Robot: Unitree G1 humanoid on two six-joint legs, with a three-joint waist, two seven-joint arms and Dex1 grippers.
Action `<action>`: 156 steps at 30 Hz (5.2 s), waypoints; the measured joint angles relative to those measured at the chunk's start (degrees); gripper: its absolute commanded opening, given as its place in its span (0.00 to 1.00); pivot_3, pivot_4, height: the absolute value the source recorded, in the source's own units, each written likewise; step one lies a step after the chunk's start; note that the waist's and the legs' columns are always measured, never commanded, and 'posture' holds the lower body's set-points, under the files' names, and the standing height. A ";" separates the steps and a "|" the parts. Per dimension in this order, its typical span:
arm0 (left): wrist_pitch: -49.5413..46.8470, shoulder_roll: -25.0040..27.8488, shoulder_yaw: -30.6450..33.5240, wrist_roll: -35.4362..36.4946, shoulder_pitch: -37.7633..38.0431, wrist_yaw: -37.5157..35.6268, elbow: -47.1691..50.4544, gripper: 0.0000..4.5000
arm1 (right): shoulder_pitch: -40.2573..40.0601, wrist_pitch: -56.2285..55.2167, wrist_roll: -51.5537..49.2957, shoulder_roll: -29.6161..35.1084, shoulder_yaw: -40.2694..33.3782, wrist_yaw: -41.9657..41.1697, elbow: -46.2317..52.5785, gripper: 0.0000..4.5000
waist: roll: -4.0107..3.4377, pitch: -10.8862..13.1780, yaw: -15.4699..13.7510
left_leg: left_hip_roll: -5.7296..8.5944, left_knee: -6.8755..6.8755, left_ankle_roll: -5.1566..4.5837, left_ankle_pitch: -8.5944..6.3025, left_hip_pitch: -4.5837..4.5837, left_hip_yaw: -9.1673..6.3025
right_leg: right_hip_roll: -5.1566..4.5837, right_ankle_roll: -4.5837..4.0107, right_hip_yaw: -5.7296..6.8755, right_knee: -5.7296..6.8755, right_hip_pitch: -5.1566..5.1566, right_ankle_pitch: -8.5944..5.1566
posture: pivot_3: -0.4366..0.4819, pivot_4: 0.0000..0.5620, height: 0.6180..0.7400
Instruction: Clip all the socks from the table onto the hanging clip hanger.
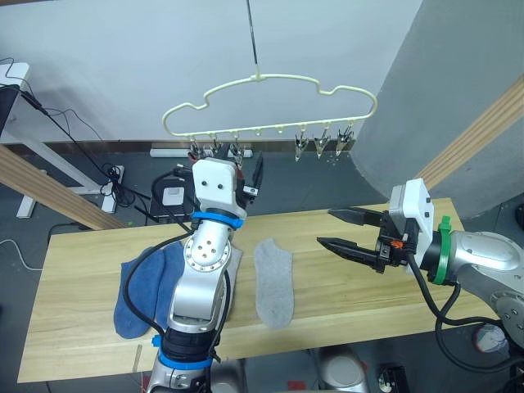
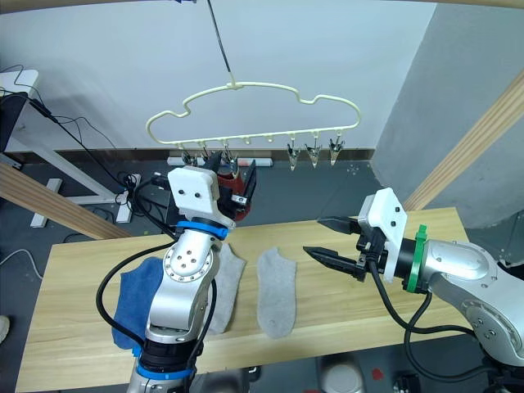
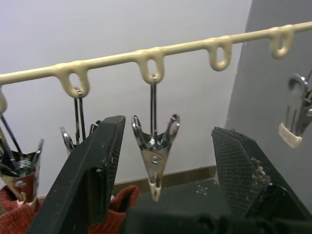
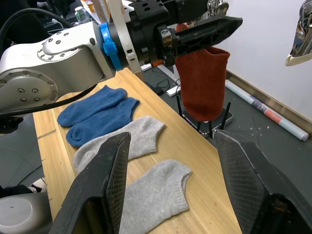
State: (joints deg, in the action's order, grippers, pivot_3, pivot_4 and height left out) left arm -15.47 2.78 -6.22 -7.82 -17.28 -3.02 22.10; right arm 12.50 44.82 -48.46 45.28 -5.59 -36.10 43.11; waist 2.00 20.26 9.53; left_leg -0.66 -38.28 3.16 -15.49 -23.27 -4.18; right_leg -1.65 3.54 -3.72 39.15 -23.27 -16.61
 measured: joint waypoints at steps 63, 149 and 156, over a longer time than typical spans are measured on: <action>-2.03 -1.19 3.22 7.54 -1.57 -0.94 -0.21 0.14 | -0.82 -0.86 2.88 0.75 0.47 -0.33 0.46 0.63 | -0.01 -0.02 -0.04 | 0.03 -0.64 -0.19 -0.03 -0.33 -0.06 | 0.04 0.21 0.01 -0.05 0.00 0.38 | 0.12 0.53 1.00; -9.50 4.07 4.36 11.86 -6.27 -5.14 -0.27 0.04 | -4.81 2.58 22.18 -7.39 18.22 15.43 -2.29 1.00 | -0.02 -0.10 0.01 | -0.02 -0.66 -0.19 -0.01 -0.32 -0.07 | 0.10 0.18 -0.04 0.10 -0.11 0.42 | 0.15 0.58 1.00; -12.84 8.49 6.12 17.31 -6.62 -11.50 0.96 0.04 | -5.75 5.16 33.82 -22.42 30.97 27.83 -9.22 1.00 | -0.01 -0.10 -0.08 | -0.06 -0.65 -0.18 -0.01 -0.29 -0.15 | 0.17 0.16 -0.03 0.12 -0.13 0.43 | 0.18 0.62 1.00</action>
State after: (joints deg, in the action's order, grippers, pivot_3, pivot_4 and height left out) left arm -28.31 11.27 -0.10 9.49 -23.91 -14.52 23.05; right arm 6.74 49.98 -14.64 22.86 25.38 -8.26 33.88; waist 1.99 20.16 9.44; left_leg -0.72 -38.92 2.98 -15.50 -23.56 -4.33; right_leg -1.47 3.70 -3.76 39.27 -23.41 -16.18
